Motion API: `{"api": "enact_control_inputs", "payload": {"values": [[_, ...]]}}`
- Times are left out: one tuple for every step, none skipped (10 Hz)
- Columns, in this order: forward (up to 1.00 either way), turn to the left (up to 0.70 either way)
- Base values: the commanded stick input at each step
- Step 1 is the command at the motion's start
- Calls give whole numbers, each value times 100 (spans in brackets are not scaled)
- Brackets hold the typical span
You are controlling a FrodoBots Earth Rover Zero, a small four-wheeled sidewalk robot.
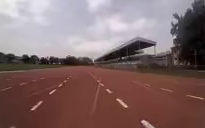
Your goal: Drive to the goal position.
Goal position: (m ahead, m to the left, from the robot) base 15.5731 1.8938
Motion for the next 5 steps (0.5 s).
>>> {"api": "enact_control_inputs", "payload": {"values": [[45, 0], [45, 0], [45, 0], [45, 0], [45, 0]]}}
